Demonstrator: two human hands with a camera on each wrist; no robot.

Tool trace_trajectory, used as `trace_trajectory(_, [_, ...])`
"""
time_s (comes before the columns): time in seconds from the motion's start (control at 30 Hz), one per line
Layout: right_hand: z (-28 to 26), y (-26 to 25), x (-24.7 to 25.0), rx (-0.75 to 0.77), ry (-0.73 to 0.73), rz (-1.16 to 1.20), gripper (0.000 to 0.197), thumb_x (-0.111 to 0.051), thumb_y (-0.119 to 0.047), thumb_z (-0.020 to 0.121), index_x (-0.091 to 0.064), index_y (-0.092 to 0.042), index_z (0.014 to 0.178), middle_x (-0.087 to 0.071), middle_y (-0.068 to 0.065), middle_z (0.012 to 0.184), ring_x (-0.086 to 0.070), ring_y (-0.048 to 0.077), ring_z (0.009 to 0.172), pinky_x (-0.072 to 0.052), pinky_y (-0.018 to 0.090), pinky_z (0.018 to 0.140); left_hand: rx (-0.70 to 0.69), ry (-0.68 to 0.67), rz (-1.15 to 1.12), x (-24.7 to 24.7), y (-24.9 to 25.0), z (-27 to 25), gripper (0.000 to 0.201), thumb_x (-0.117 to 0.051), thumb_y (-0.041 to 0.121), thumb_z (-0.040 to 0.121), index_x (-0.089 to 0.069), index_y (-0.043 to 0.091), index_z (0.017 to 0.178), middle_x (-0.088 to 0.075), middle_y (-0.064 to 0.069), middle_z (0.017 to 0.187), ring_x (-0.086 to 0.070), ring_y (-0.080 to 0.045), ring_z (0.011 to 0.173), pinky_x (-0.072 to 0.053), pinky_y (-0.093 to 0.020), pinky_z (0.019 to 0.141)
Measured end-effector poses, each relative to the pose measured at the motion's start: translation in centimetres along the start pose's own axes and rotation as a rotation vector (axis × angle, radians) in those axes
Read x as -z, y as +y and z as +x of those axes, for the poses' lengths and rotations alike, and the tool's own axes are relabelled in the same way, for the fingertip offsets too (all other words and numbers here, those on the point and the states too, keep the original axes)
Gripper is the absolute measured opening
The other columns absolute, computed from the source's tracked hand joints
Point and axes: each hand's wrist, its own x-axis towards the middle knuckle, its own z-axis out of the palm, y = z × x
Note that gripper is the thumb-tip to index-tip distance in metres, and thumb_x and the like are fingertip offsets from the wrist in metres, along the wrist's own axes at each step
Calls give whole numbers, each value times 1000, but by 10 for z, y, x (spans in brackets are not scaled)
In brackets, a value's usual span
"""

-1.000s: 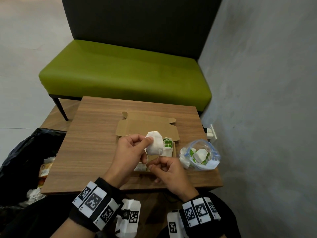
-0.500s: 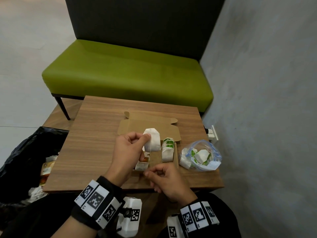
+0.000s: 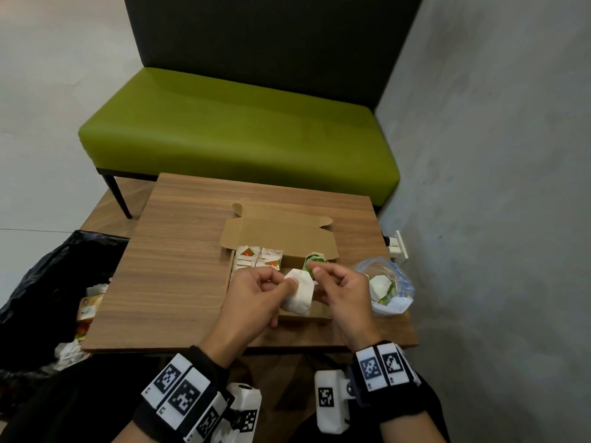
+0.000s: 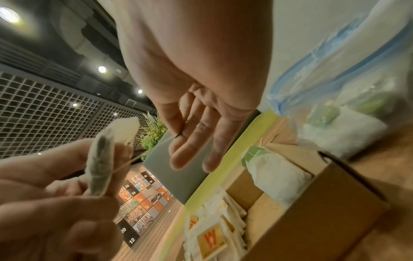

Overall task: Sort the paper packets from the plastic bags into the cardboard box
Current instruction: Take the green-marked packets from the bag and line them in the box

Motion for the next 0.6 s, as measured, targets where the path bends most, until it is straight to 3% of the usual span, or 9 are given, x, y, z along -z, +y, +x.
trace_trajectory(0.07, [2, -2, -2, -16, -3, 31, 17, -63, -1, 93, -69, -9, 106, -77, 9, 83, -72, 16, 72, -59, 31, 65, 15, -21, 26, -1, -3, -2, 22, -69, 15, 91, -65, 6, 71, -54, 0, 42, -43, -14, 33, -39, -25, 44])
trace_trajectory(0.17, [2, -2, -5, -65, -25, 69, 27, -65, -3, 92, -60, -13, 116, -77, 12, 91, -75, 24, 86, -60, 40, 78, 38, -23, 64, -4, -7, -4, 22, -69, 17, 91, -67, 7, 72, -56, -3, 44, -43, -15, 34, -39, -24, 44])
trace_trajectory(0.3, [-1, 2, -5, -62, -33, 91, 15, -66, -3, 92, -60, -5, 106, -76, 18, 91, -73, 36, 94, -58, 49, 86, 67, -19, 90, -8, -13, -2, 22, -68, 15, 91, -67, 6, 71, -55, -3, 43, -43, -14, 33, -38, -23, 44])
trace_trajectory(0.47, [-8, 1, 7, 31, -103, 127, 13, -60, 9, 90, -63, 2, 101, -76, 18, 97, -73, 26, 91, -59, 35, 78, 118, -27, 124, -16, -16, 0, 18, -69, 15, 90, -68, 3, 77, -58, 1, 44, -47, -11, 35, -40, -22, 42])
trace_trajectory(0.6, [-7, 2, 23, 131, -150, -52, 16, -60, 16, 85, -70, 4, 88, -75, 16, 103, -70, 26, 103, -56, 36, 91, 174, -44, 120, -23, -18, 4, 19, -70, 16, 89, -70, 1, 77, -60, -4, 52, -48, -13, 37, -38, -23, 42])
